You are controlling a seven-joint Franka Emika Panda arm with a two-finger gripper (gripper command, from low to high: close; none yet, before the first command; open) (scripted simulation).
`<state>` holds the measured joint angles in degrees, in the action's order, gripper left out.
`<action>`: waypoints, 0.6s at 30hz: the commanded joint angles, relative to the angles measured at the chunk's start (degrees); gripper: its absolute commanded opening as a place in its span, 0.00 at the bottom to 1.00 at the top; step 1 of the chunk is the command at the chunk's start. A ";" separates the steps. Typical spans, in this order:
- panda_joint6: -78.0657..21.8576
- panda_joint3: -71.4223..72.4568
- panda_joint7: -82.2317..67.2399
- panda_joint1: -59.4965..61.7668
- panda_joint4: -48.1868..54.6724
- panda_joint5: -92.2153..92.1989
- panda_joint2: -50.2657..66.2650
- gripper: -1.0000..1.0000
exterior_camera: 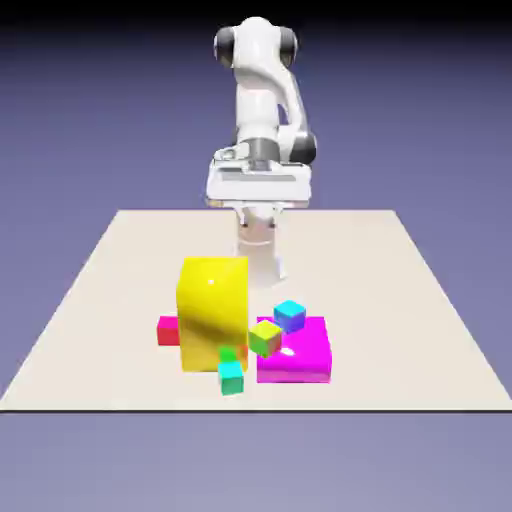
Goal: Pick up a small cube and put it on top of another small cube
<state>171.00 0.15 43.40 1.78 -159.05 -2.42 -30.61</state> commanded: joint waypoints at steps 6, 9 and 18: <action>-14.95 -3.19 3.27 7.90 8.10 -10.08 11.51 0.50; -22.43 -5.40 4.69 11.17 11.90 -14.80 17.47 0.50; -44.30 -14.07 8.04 18.29 22.13 -27.53 35.64 0.50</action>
<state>126.70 -13.92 51.44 20.42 -136.92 -29.95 5.03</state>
